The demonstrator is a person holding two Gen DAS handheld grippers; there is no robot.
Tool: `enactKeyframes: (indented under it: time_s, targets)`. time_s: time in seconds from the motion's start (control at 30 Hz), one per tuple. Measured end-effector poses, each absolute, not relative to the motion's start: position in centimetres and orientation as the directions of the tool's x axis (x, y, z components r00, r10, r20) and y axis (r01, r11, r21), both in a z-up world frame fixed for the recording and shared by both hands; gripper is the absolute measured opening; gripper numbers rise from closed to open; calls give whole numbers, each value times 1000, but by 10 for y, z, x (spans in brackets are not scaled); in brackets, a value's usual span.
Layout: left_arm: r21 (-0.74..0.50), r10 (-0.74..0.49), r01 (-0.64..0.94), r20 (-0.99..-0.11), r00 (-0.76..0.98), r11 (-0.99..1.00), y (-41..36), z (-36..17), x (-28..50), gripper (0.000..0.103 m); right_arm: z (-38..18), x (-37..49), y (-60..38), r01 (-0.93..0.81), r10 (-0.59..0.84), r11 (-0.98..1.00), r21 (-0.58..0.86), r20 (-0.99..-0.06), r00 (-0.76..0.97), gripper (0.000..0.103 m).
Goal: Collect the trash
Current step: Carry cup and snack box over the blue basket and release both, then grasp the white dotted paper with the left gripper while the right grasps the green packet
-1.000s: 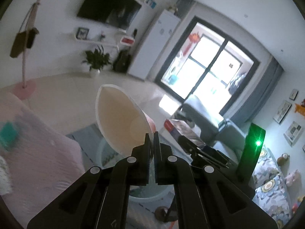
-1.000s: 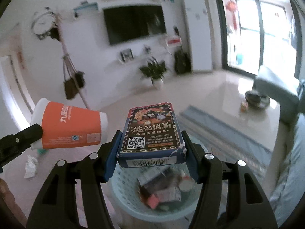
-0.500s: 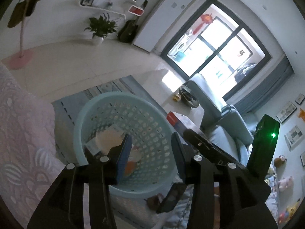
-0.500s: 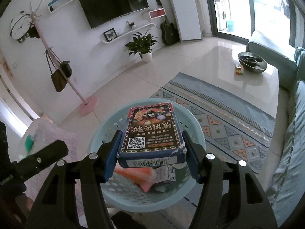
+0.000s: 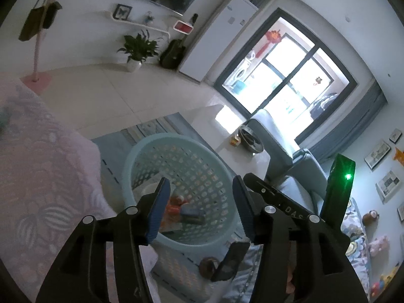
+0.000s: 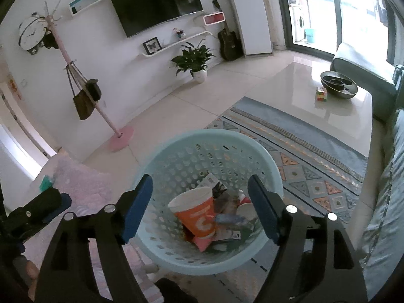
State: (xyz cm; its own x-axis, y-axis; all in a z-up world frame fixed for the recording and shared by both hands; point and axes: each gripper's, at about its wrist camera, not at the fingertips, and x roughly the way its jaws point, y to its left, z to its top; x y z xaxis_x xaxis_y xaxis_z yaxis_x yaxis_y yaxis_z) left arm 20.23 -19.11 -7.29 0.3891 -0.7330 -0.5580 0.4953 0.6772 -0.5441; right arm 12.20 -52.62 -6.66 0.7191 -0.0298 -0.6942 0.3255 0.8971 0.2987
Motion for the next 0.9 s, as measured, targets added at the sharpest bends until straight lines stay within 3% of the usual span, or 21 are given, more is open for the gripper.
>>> enactKeyframes:
  time_s: [0.23, 0.57, 0.8, 0.9]
  targets:
    - [-544, -727, 483, -518, 451, 687, -150, -52, 191, 52, -37, 114, -494, 247, -2, 925, 289, -646, 763, 74]
    - [-410, -551, 378, -495, 672, 830, -52, -13, 171, 73, 0, 117, -416, 75, 87, 962, 263, -557, 826, 77]
    - [-220, -260, 162, -562, 785, 962, 13, -21, 178, 77, -1, 135, -341, -50, 168, 973, 226, -539, 825, 76]
    - [-223, -264, 155, -627, 733, 962, 30, -38, 195, 77, -1, 147, -307, -106, 186, 979, 176, -544, 818, 76]
